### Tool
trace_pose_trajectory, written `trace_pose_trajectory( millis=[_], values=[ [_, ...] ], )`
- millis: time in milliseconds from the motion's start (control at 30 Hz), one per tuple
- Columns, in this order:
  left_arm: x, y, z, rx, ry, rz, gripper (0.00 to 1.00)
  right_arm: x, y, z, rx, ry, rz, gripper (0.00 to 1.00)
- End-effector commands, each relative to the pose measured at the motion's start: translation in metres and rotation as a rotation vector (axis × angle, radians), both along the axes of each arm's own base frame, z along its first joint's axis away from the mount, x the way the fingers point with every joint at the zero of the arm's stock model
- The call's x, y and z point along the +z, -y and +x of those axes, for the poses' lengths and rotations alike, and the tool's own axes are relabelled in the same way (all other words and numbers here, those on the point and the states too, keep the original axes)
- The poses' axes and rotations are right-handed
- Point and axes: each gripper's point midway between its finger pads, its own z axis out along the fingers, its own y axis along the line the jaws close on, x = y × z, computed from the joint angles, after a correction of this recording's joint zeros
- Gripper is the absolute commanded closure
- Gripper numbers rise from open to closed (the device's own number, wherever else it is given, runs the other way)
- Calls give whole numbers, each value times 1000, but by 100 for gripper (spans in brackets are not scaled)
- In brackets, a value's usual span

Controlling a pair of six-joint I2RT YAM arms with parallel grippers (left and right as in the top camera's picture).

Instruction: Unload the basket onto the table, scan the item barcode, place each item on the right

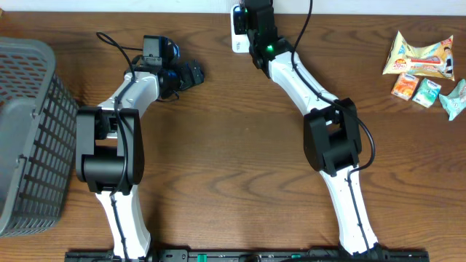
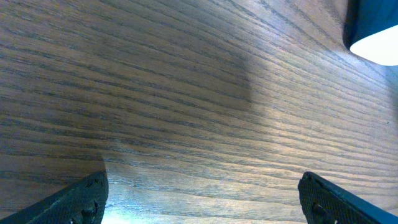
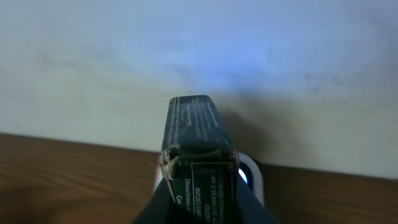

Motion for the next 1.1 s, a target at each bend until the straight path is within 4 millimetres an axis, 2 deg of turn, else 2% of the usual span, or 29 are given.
trace_pose_trajectory(
  millis=[0,133,233,400,533,633,933,1067],
  values=[
    [-29,-10,-15,23,-83,32,2,15,8,5,-38,44,-22,91],
    [-29,-10,-15,23,-84,32,2,26,8,6,-39,75,-7,89],
    [-29,-10,-15,23,-84,32,3,41,17,6,-63,93,-5,89],
    [-29,-10,-15,23,-83,32,3,72,56,4,-164,95,-28,91],
    [-29,-10,-15,23,-83,32,2,84,106,-2,-268,38,-78,92],
    [-29,-10,-15,23,-83,32,2,79,147,-10,-327,-47,-121,96],
    [-29,-10,-15,23,-83,32,2,19,297,-53,-526,-406,-230,90],
    [-29,-10,-15,23,-84,32,2,5,356,-76,-613,-509,-237,73]
  ],
)
